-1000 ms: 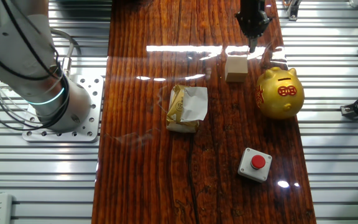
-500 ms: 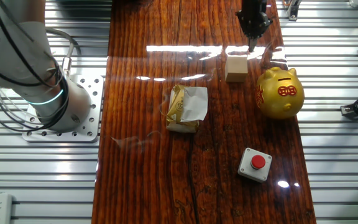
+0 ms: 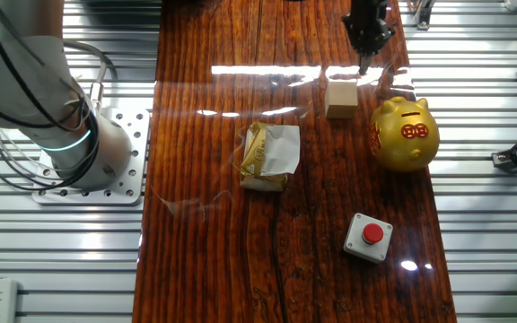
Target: Drop coins into a piggy bank
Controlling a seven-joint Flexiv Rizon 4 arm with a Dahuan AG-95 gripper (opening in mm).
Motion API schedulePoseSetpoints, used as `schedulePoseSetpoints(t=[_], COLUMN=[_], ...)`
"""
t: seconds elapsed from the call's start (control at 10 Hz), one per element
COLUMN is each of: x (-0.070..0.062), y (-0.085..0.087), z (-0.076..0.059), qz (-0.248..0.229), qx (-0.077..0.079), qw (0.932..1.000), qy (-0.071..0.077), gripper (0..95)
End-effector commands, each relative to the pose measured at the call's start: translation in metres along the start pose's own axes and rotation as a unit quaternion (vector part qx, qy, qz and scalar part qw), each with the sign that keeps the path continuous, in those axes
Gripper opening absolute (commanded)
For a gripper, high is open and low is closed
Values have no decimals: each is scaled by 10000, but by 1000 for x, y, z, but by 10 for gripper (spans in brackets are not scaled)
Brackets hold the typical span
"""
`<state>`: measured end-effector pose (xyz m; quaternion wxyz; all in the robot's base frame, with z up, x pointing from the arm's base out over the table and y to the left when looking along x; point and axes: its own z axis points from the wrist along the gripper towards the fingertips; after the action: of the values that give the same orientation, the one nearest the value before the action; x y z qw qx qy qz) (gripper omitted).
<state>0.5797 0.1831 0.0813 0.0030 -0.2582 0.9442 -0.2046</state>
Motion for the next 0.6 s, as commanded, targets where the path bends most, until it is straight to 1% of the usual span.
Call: schedulePoseSetpoints(t=[0.1, 0.2, 0.3, 0.4, 0.5, 0.6], x=[-1, -1, -1, -1, -1, -1], y=[0, 0, 0, 0, 0, 0], z=[0, 0, 0, 0, 0, 0], qz=[-4, -17, -153, -301, -464, -402], qx=[-90, -150, -194, -394, -424, -544], qw=[10000, 9999, 9997, 9985, 9975, 9970], qy=[-38, -71, -93, -247, -322, -386], gripper=[0, 0, 0, 0, 0, 0])
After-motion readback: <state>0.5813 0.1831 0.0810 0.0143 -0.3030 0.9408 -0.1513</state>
